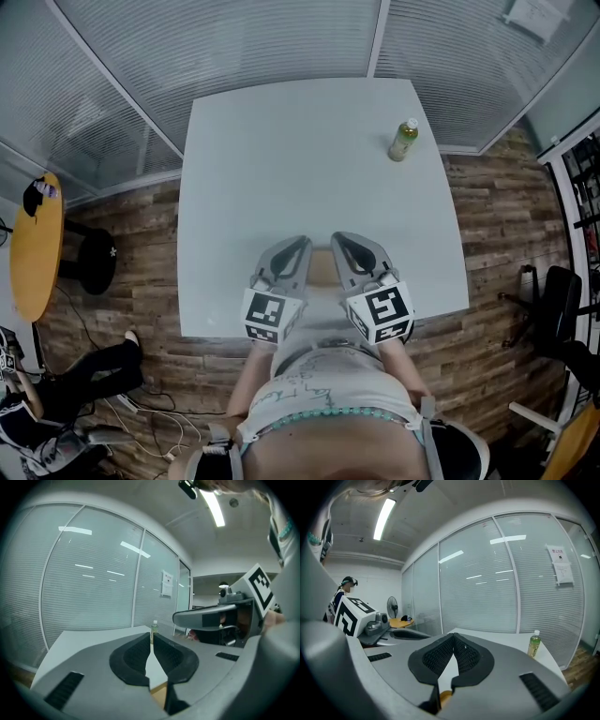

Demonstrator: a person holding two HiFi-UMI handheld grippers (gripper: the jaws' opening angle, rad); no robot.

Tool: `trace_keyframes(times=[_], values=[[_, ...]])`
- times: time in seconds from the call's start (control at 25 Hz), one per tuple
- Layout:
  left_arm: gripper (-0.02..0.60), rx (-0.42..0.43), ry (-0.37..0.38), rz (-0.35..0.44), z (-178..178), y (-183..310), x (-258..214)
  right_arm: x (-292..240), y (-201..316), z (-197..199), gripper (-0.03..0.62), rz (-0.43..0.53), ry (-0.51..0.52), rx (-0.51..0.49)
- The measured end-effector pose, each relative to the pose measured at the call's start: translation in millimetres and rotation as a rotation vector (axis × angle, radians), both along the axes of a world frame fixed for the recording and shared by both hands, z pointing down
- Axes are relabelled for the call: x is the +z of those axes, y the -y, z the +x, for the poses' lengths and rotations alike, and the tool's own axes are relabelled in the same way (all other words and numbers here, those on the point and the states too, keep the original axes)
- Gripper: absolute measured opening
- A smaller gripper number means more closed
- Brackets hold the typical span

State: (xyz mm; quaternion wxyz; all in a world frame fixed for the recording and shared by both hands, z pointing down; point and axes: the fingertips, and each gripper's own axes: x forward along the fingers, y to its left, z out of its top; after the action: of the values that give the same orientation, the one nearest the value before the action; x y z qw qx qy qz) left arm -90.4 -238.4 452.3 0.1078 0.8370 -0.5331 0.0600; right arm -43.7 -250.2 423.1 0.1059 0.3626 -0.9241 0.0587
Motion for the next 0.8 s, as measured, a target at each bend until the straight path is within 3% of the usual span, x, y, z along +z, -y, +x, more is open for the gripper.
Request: trace_keyframes(times=[0.28, 0.8], values=[[0.001, -0.012, 0.016, -0.068, -5, -4, 40, 7, -2, 4, 0.0, -0.015, -0.02, 0.007], [0.001, -0.031, 0.032, -0.295, -20, -18, 136, 24, 2, 19, 0.0, -0.054, -0.072, 0.056]])
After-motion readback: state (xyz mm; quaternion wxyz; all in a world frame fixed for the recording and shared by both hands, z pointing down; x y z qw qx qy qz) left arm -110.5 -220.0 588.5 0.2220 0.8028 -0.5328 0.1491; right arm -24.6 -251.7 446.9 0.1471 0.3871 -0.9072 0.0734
